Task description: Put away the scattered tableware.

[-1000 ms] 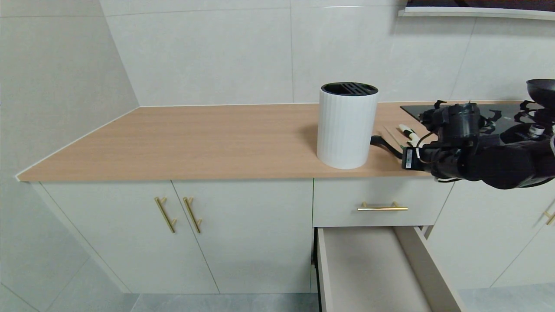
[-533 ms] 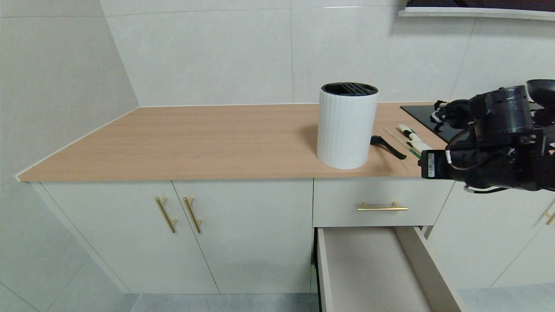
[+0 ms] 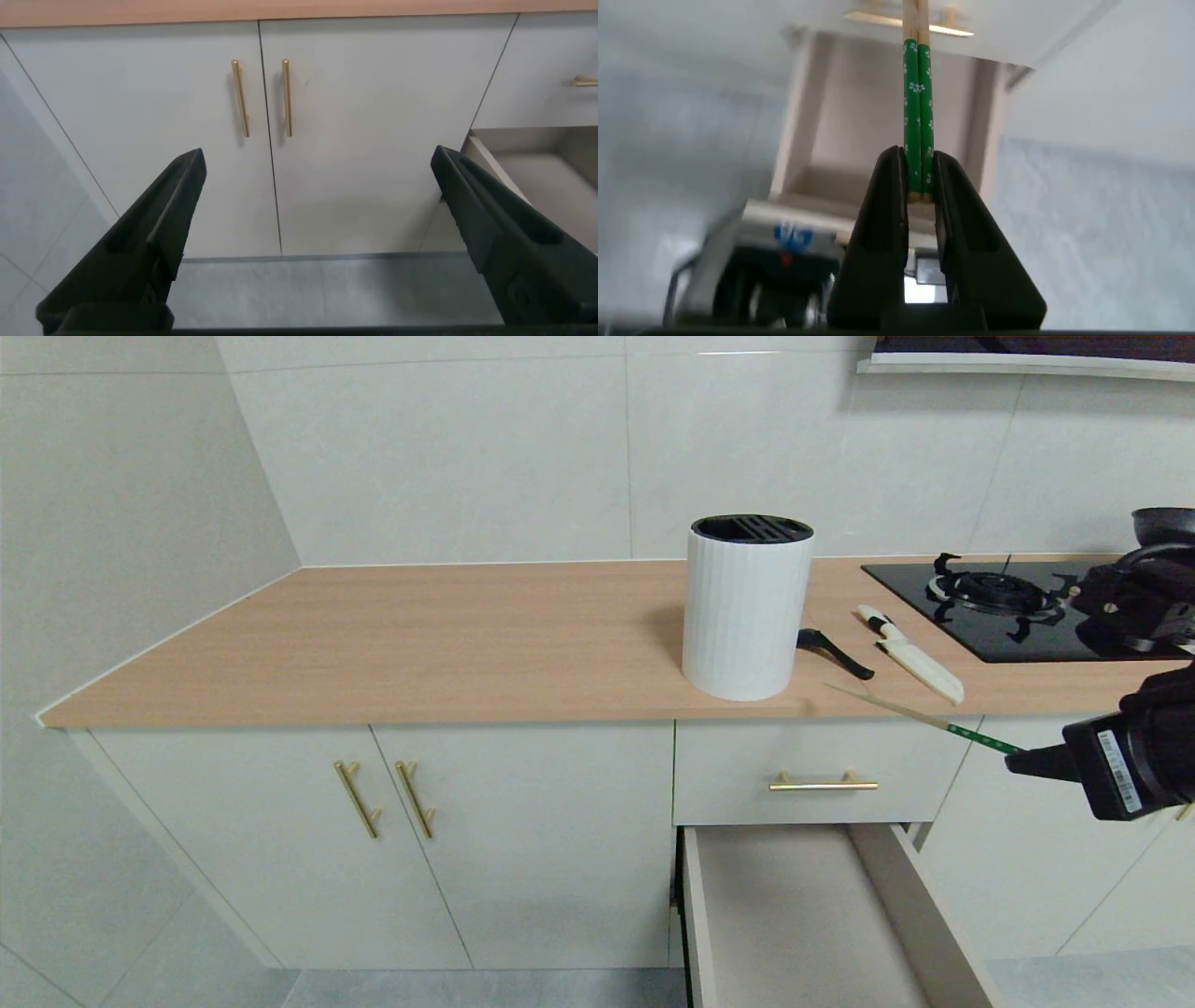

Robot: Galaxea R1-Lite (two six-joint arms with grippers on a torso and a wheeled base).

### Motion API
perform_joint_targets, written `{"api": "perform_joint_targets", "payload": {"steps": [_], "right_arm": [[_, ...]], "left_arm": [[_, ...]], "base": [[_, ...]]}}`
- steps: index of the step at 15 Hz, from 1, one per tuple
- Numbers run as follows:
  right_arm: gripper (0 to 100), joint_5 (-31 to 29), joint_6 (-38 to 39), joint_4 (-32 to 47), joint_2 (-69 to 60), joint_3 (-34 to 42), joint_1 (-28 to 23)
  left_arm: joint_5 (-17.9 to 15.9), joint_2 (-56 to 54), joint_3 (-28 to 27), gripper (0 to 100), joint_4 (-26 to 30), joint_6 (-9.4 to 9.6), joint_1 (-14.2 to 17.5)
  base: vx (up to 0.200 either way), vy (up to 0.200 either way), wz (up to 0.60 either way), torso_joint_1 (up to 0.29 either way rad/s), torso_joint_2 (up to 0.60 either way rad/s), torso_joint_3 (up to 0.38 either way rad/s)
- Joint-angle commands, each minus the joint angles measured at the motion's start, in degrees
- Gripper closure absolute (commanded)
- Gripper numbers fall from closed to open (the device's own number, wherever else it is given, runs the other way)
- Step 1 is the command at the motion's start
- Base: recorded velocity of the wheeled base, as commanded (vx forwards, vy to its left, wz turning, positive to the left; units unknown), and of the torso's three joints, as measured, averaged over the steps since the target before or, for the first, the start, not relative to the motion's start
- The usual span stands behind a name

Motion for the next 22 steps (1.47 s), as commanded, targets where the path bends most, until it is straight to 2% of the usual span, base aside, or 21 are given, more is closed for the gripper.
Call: {"api": "perform_joint_targets", "payload": {"steps": [1, 10, 14, 22], "right_arm": [[100, 0.4, -0.4, 0.6, -2.5, 0.5, 0.3], [100, 3.0, -3.0, 0.3, 2.2, 4.0, 5.1], [100, 3.0, -3.0, 0.3, 4.5, 4.3, 5.3], [100, 2.9, -3.0, 0.2, 6.5, 4.3, 5.3]], "left_arm": [[0.0, 0.0, 0.0, 0, 0.0, -0.01, 0.0], [0.0, 0.0, 0.0, 0, 0.0, -0.01, 0.0], [0.0, 0.0, 0.0, 0, 0.0, -0.01, 0.0], [0.0, 0.0, 0.0, 0, 0.0, -0.01, 0.0]], "base": [[0.000, 0.000, 0.00, 0.000, 0.00, 0.000], [0.000, 0.000, 0.00, 0.000, 0.00, 0.000], [0.000, 0.000, 0.00, 0.000, 0.00, 0.000], [0.000, 0.000, 0.00, -0.152, 0.39, 0.234]]}}
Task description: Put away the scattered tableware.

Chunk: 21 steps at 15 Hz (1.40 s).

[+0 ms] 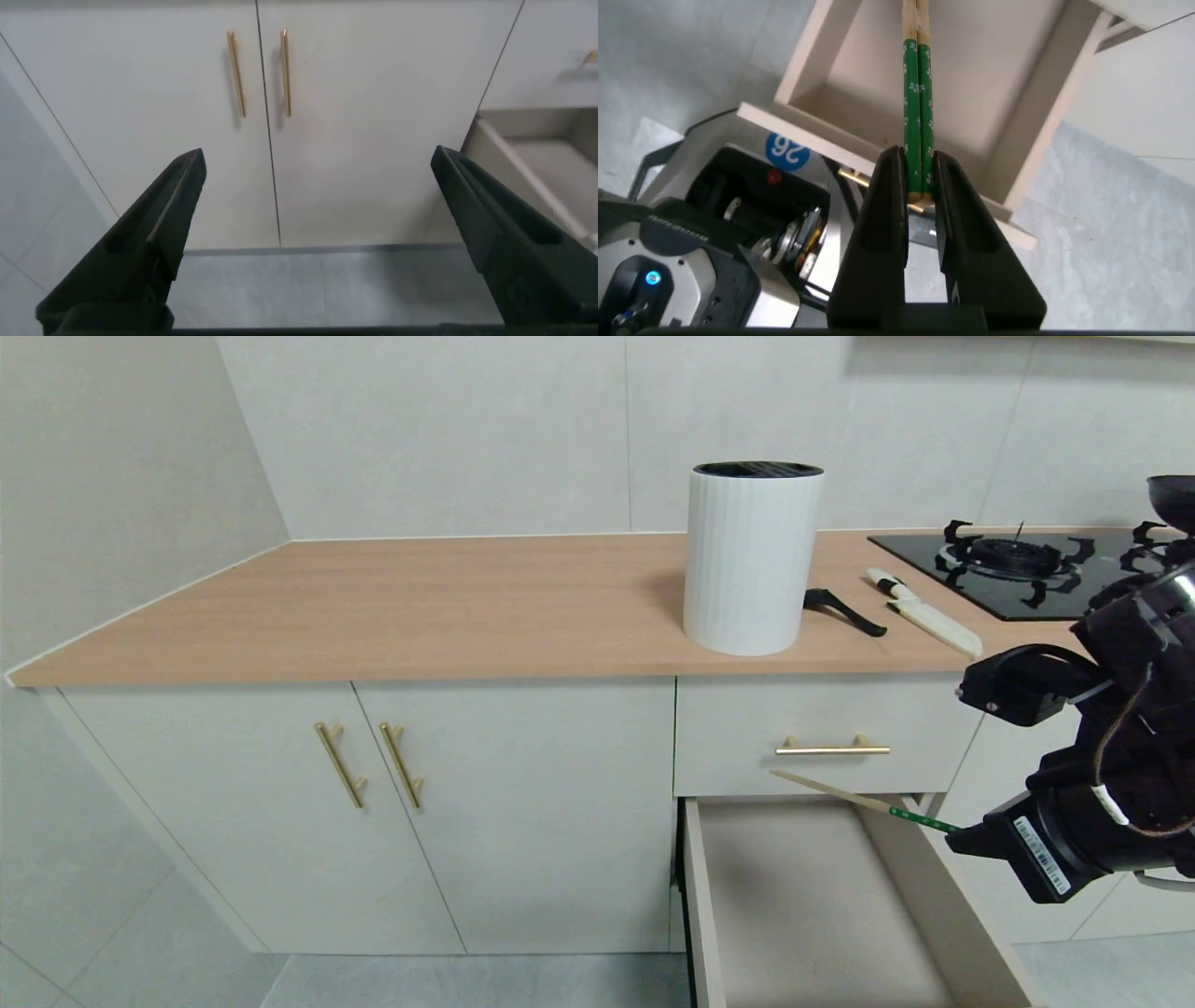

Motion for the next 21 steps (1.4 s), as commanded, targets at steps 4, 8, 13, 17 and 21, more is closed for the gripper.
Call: {"api": "perform_joint_targets", "payload": {"steps": [4, 8, 13, 17, 21], "right_arm": [[100, 0.0, 0.0, 0.0, 2.1, -0.1, 0.0], [100, -0.1, 0.1, -0.7, 3.6, 0.0, 0.0], [100, -0.2, 0.2, -0.8, 4.5, 0.0, 0.0], [100, -0.3, 0.3, -3.4, 7.6, 0.0, 0.0], [100, -1.2, 0.6, -8.4, 18.4, -0.1, -1.8]], "left_arm": [[0.0, 0.0, 0.0, 0, 0.0, -0.01, 0.0], [0.0, 0.0, 0.0, 0, 0.0, -0.01, 0.0], [0.0, 0.0, 0.0, 0, 0.0, -0.01, 0.0], [0.0, 0.0, 0.0, 0, 0.0, -0.01, 0.0], [0.0, 0.0, 0.0, 0, 0.0, -0.01, 0.0]], "base": [[0.000, 0.000, 0.00, -0.162, 0.46, 0.297], [0.000, 0.000, 0.00, -0.124, 0.45, 0.319], [0.000, 0.000, 0.00, -0.028, 0.16, 0.116], [0.000, 0.000, 0.00, 0.000, 0.00, 0.000], [0.000, 0.000, 0.00, 0.000, 0.00, 0.000]]}}
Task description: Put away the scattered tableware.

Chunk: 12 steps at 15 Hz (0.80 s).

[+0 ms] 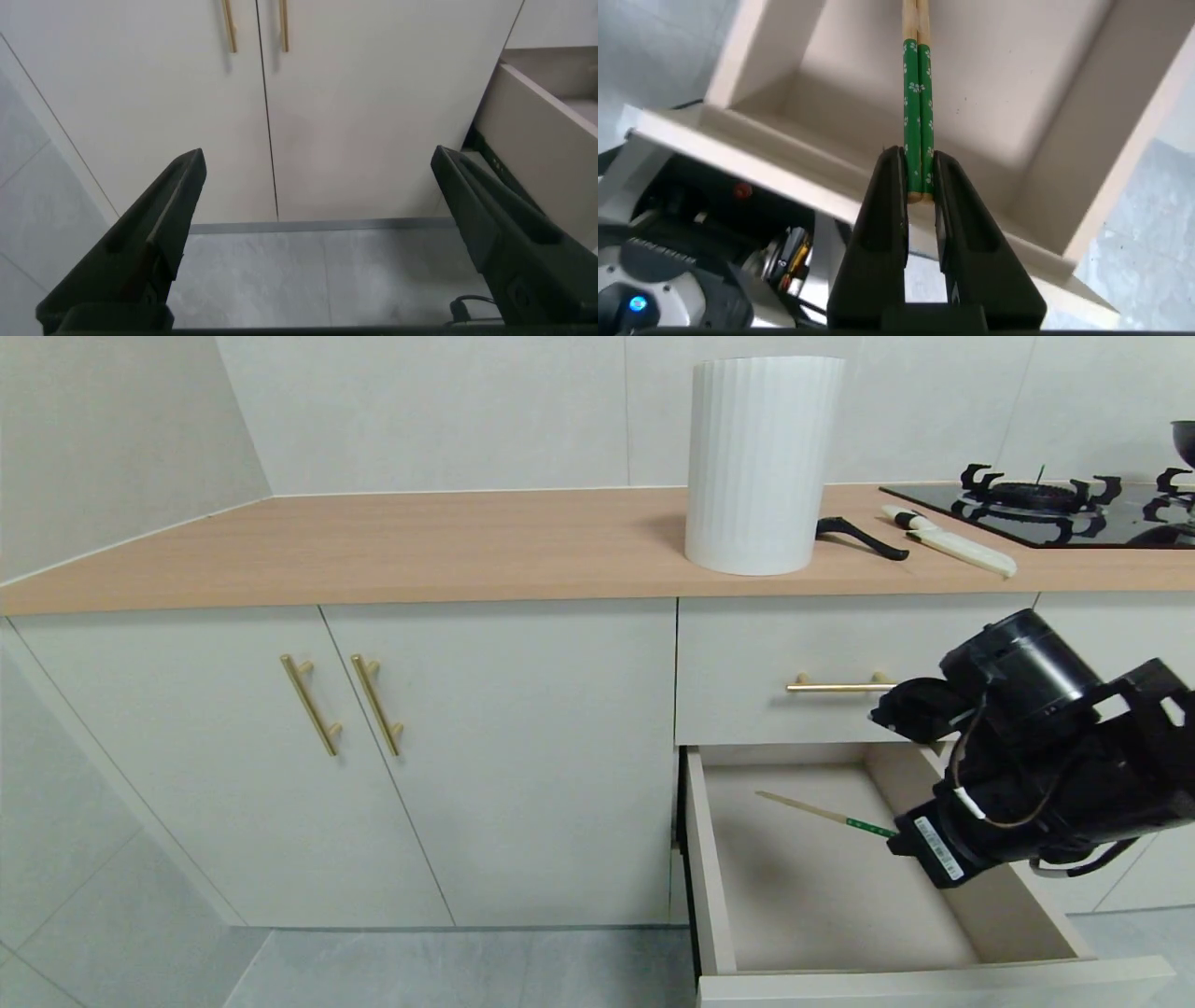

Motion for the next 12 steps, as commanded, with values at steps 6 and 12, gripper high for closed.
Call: {"api": "perform_joint_targets", "payload": {"steps": [6, 12], "right_arm": [[100, -2.6, 3.2, -18.2, 22.9, 0.0, -2.6], [100, -6.7, 6.1, -32.5, 32.4, 0.2, -2.5]], "left_arm": [[0.0, 0.0, 0.0, 0, 0.0, -0.01, 0.0], [0.0, 0.0, 0.0, 0, 0.0, -0.01, 0.0]], "base": [[0.000, 0.000, 0.00, 0.000, 0.00, 0.000], [0.000, 0.000, 0.00, 0.000, 0.00, 0.000]]}}
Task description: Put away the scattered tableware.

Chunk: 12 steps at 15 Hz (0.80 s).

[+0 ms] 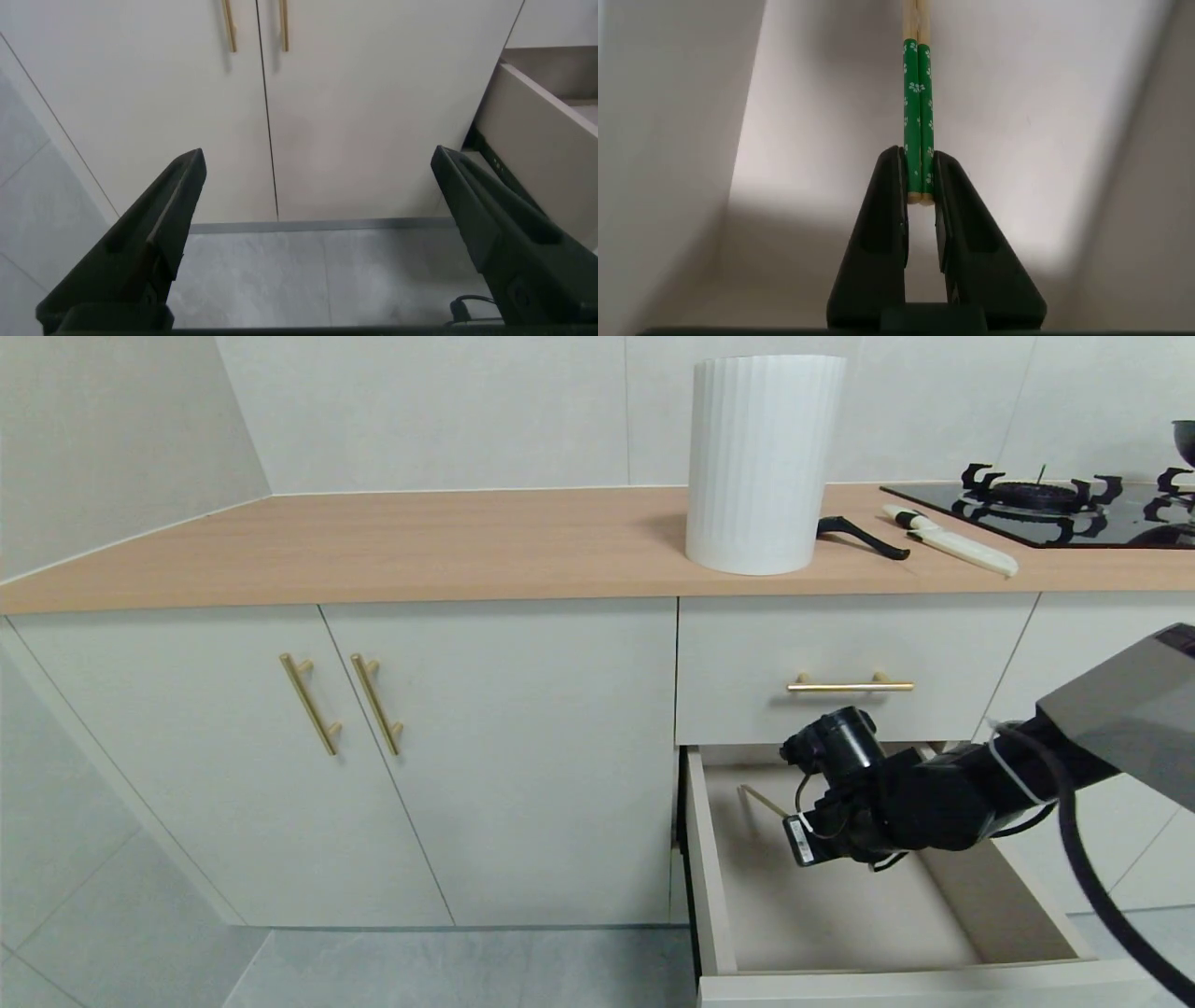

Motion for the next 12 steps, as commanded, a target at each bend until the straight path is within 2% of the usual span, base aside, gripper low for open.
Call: {"api": "perform_joint_targets", "payload": {"steps": [1, 12], "right_arm": [[100, -0.2, 0.1, -0.5, 3.9, 0.1, 0.0], [100, -1.2, 0.2, -2.4, 14.3, -1.0, 1.2]], "left_arm": [[0.0, 0.0, 0.0, 0, 0.0, -0.01, 0.0], [0.0, 0.0, 0.0, 0, 0.0, -0.01, 0.0]], "base": [[0.000, 0.000, 0.00, 0.000, 0.00, 0.000], [0.000, 0.000, 0.00, 0.000, 0.00, 0.000]]}}
